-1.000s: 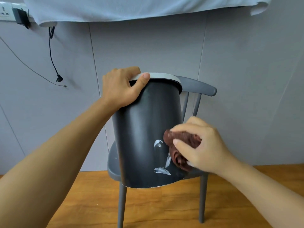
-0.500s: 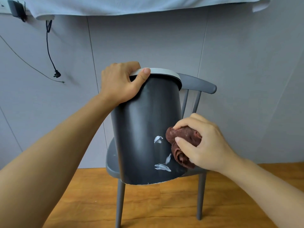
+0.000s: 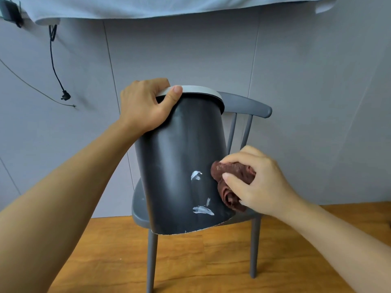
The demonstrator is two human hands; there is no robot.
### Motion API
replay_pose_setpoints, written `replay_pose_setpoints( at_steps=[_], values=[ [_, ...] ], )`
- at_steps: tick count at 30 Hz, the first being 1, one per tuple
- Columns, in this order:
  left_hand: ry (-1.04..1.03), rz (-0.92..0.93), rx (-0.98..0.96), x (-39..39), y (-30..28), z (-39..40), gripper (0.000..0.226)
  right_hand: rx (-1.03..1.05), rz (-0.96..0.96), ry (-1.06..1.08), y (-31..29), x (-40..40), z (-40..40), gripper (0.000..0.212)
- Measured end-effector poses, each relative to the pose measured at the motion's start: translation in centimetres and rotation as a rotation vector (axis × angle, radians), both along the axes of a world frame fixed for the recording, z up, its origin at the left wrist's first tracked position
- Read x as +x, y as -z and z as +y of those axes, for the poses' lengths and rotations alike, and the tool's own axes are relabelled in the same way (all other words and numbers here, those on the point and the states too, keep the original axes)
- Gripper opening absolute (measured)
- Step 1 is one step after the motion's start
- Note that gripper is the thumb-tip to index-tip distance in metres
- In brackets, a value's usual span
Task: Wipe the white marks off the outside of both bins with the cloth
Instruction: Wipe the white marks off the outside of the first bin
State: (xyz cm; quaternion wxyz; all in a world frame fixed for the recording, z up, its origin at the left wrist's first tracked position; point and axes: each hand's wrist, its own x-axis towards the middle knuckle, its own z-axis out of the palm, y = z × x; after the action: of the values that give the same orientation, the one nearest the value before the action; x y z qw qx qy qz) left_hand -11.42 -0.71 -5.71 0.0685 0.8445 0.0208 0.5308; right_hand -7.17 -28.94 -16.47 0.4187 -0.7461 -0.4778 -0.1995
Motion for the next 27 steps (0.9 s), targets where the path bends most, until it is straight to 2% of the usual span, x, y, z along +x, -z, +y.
replay_pose_setpoints(
  at_steps=[2, 5, 8, 13, 18, 22, 27],
  values=[
    [0.001, -0.007, -0.007, 0.0, 0.1, 0.3, 0.058, -0.016, 0.004, -0.027, 0.7, -0.5, 0.1, 0.021],
    [0.020, -0.011, -0.026, -0.1, 0.2, 0.6, 0.059, -0.161, -0.078, -0.170, 2.2, -1.6, -1.0, 0.019],
    [0.029, -0.008, -0.030, -0.2, 0.2, 0.6, 0.059, -0.261, -0.102, -0.198, 2.0, -1.8, -1.8, 0.020],
    [0.019, -0.009, -0.017, -0.2, 0.1, 0.3, 0.059, -0.068, -0.107, -0.092, -0.3, -1.0, 0.1, 0.022],
    [0.002, 0.005, 0.010, -0.1, 0.0, -0.2, 0.059, -0.031, -0.233, -0.092, -4.1, -0.6, 2.7, 0.024],
    [-0.014, 0.028, 0.003, 0.1, -0.2, -0.1, 0.056, -0.150, -0.253, -0.096, -4.4, -1.0, 3.8, 0.023],
    [-0.003, 0.025, 0.005, 0.5, -0.3, 0.0, 0.054, -0.326, -0.232, -0.201, -1.8, -2.4, 1.3, 0.019]
  ],
)
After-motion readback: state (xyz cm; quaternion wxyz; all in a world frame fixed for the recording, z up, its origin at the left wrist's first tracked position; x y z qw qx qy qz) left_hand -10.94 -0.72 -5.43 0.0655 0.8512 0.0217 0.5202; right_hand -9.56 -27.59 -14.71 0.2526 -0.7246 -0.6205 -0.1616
